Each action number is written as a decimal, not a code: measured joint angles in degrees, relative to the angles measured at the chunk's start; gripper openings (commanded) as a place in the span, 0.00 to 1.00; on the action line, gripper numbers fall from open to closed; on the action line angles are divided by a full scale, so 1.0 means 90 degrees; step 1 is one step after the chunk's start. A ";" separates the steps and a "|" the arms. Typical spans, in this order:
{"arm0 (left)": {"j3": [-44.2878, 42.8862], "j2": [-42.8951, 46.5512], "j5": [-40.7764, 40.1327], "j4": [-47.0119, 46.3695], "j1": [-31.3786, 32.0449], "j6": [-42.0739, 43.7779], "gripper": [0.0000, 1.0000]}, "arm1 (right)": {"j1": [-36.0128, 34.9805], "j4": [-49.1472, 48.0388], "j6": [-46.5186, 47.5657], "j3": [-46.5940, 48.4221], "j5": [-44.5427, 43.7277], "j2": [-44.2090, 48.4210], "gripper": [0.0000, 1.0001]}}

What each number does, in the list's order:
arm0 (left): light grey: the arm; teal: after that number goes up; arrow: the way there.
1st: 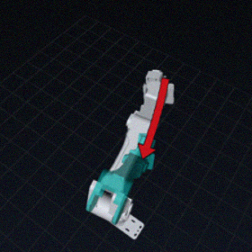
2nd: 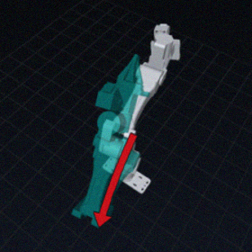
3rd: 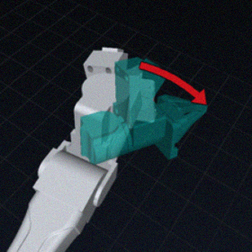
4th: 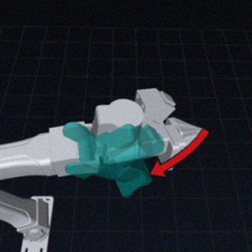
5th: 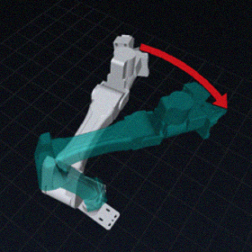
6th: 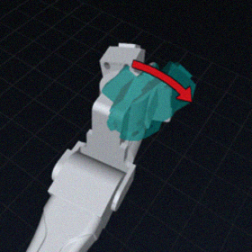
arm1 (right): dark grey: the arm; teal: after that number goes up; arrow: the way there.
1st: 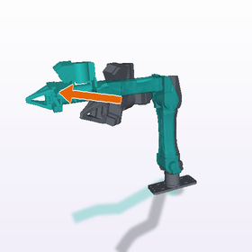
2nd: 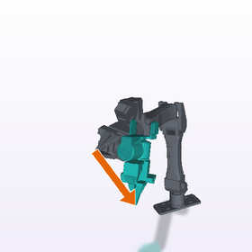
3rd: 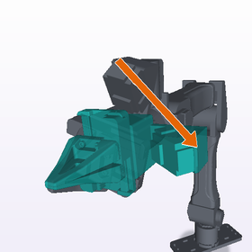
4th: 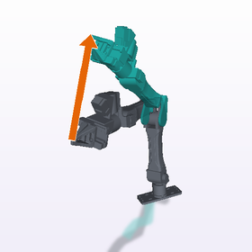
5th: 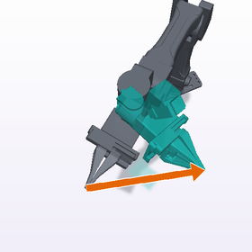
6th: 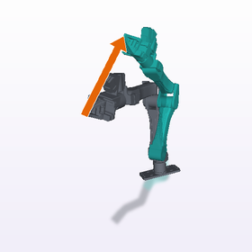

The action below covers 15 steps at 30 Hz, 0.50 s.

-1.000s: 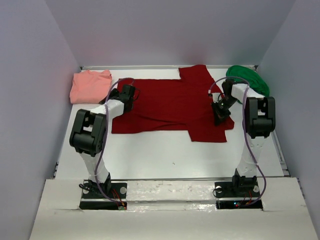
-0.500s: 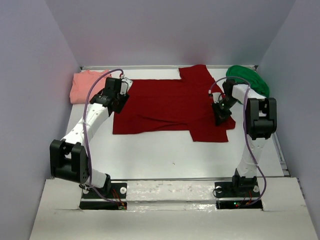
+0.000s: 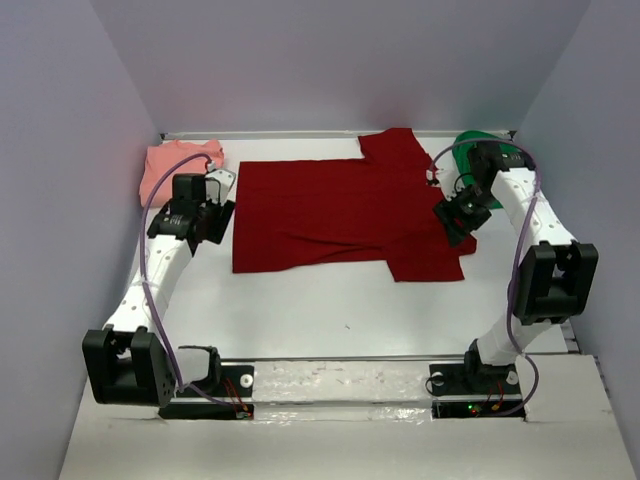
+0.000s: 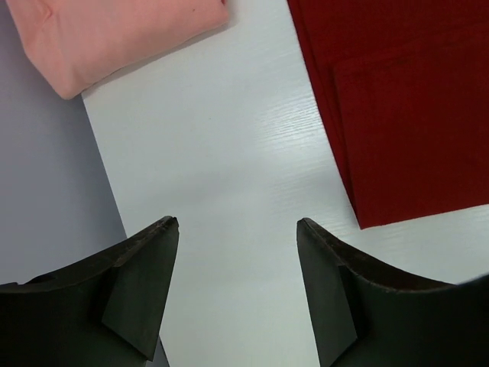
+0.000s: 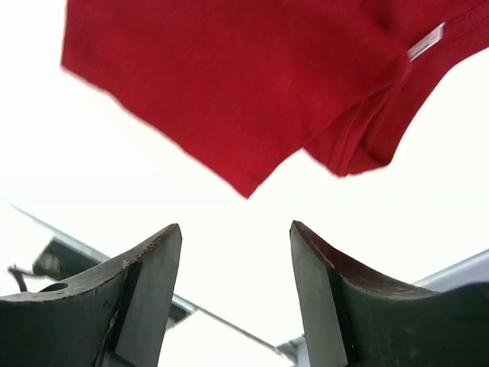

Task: Fold and stack the t-shirts
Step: Fold the flattened tshirt in 1/3 of the way

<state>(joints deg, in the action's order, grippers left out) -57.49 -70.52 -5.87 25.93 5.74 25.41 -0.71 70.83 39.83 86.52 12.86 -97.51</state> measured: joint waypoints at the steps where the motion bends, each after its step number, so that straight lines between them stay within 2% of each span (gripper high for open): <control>1: 0.0000 0.0049 0.0032 -0.0002 -0.0073 0.0002 0.75 | -0.0015 0.0131 0.0109 0.0000 -0.0002 0.0141 0.64; 4: 0.0027 0.0216 0.0185 -0.0015 -0.0304 0.0002 0.76 | -0.0056 0.0257 0.0449 -0.0172 -0.0058 0.0403 0.64; 7: 0.0117 0.0333 0.0406 -0.0027 -0.0498 0.0000 0.79 | -0.0209 0.0070 0.0826 -0.1112 -0.0410 0.0928 0.63; 8: 0.0155 0.0384 0.0532 -0.0044 -0.0595 0.0000 0.86 | -0.0359 0.0051 0.0984 -0.1613 -0.0578 0.1256 0.63; 9: 0.0189 0.0449 0.0644 -0.0039 -0.0702 0.0005 0.89 | -0.0537 0.0029 0.1144 -0.2091 -0.0789 0.1598 0.63; 12: 0.0265 0.0675 0.0930 -0.0051 -0.1105 -0.0010 0.90 | -0.1115 -0.0250 0.1615 -0.3009 -0.1219 0.2613 0.62; 15: 0.0284 0.0801 0.1134 -0.0070 -0.1377 -0.0015 0.91 | -0.1520 -0.0539 0.1790 -0.3201 -0.1389 0.3189 0.66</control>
<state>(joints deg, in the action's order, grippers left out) -54.94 -63.31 4.34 25.30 -6.66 25.28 -14.39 65.98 55.94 57.71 0.36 -68.82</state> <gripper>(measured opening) 0.903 0.627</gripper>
